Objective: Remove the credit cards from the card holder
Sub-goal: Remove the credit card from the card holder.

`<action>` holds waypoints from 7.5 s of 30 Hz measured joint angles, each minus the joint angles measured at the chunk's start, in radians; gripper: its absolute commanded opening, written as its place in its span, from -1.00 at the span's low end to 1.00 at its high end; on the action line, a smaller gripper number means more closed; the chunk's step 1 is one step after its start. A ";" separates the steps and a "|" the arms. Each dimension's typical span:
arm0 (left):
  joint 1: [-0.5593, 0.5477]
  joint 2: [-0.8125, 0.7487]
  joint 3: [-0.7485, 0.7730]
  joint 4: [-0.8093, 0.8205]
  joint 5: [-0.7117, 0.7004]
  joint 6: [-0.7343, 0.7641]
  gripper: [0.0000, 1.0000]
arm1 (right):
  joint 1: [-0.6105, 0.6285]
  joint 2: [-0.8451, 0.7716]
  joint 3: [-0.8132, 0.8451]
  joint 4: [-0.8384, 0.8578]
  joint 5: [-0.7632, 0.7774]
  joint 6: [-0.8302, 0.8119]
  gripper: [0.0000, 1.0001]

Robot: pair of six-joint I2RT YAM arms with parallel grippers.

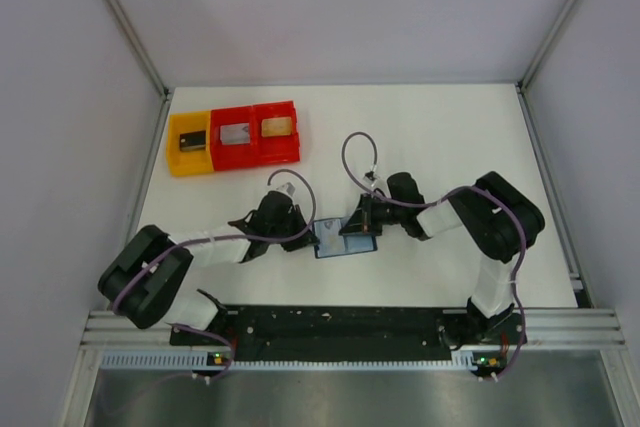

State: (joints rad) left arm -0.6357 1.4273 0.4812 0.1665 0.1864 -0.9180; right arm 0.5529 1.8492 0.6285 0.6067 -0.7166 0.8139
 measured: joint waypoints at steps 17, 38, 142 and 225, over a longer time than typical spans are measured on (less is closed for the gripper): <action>-0.001 -0.027 0.084 -0.082 0.037 0.031 -1.00 | 0.000 0.011 0.000 0.000 -0.024 0.000 -1.00; -0.001 0.071 0.085 -0.029 0.033 0.028 -1.00 | -0.006 0.026 -0.022 0.071 -0.027 0.053 -0.80; -0.038 0.124 0.134 -0.030 0.034 0.018 -1.00 | -0.131 0.043 -0.137 0.272 -0.069 0.160 -1.00; -0.153 -0.258 0.053 0.416 0.097 -0.083 -0.57 | -0.103 -0.829 -0.340 0.238 0.300 0.403 -1.00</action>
State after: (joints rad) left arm -0.7891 1.1694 0.5346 0.5823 0.2829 -1.0012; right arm 0.4496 1.0206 0.2886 0.8448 -0.4164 1.2171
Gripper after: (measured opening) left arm 0.309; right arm 0.006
